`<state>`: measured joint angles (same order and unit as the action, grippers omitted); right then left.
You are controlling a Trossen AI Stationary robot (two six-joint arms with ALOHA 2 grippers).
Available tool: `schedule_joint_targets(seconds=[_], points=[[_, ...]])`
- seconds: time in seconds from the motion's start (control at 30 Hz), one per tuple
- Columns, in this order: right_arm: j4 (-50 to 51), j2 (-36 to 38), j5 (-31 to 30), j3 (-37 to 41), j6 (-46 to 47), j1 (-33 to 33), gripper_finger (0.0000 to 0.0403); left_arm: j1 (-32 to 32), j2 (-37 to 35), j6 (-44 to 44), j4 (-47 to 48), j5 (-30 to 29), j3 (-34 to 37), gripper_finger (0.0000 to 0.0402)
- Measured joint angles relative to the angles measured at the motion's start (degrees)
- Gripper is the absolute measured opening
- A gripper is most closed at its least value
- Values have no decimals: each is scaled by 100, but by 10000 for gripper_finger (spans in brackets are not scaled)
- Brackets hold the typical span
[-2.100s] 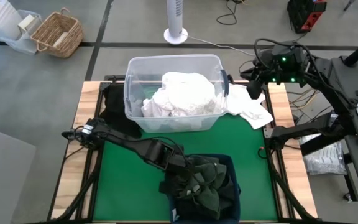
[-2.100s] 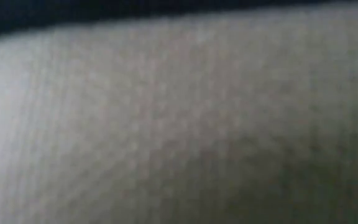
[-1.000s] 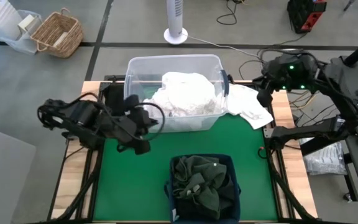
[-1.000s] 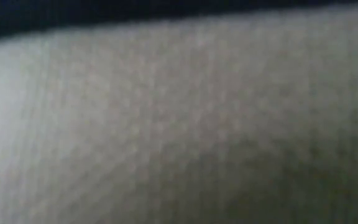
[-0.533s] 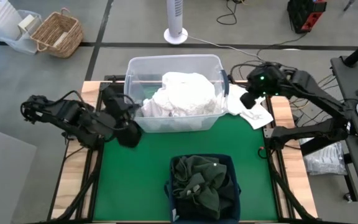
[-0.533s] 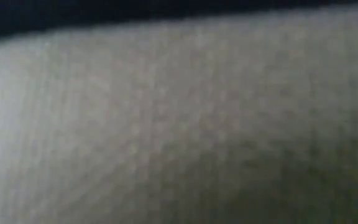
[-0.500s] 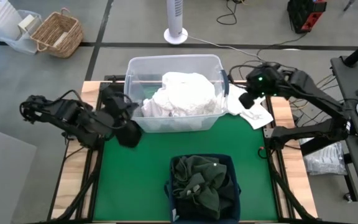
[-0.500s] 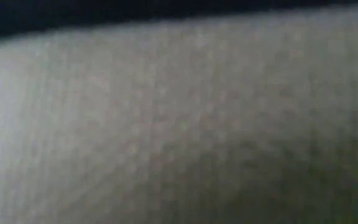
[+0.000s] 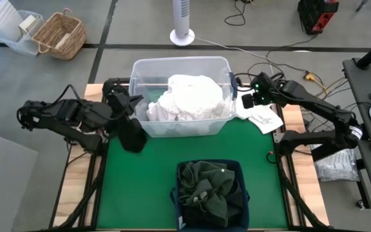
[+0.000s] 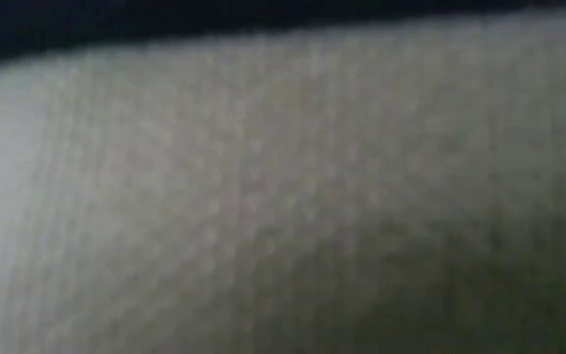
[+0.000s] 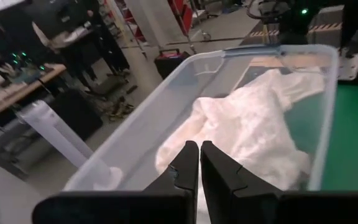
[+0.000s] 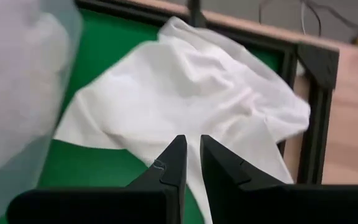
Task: Sort clothes
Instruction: Put the white underwear into the transparent laundry bin
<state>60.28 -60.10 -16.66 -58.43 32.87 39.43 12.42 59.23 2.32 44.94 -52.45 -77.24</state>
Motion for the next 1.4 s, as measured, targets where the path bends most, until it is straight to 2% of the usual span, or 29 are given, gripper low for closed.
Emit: schedule_joint_targets(seconds=[0.2,0.5,0.8,0.93,1.1,1.4], points=[[-158,2,10,416,383,167,38,-310,-126,-709,6,62,-30,0],[-189,2,-128,1291,1063,463,38,-516,-341,-784,408,95,-19,0],[-1308,2,-32,1853,1360,746,48,-559,-651,-786,657,90,2,0],[-1642,2,-36,1948,1392,949,85,-558,-750,-758,665,50,14,0],[-1667,2,53,2203,1506,1205,153,-559,-801,-644,767,42,14,0],[-2566,0,165,2772,1726,1246,267,-567,-833,-721,795,-113,14,0]])
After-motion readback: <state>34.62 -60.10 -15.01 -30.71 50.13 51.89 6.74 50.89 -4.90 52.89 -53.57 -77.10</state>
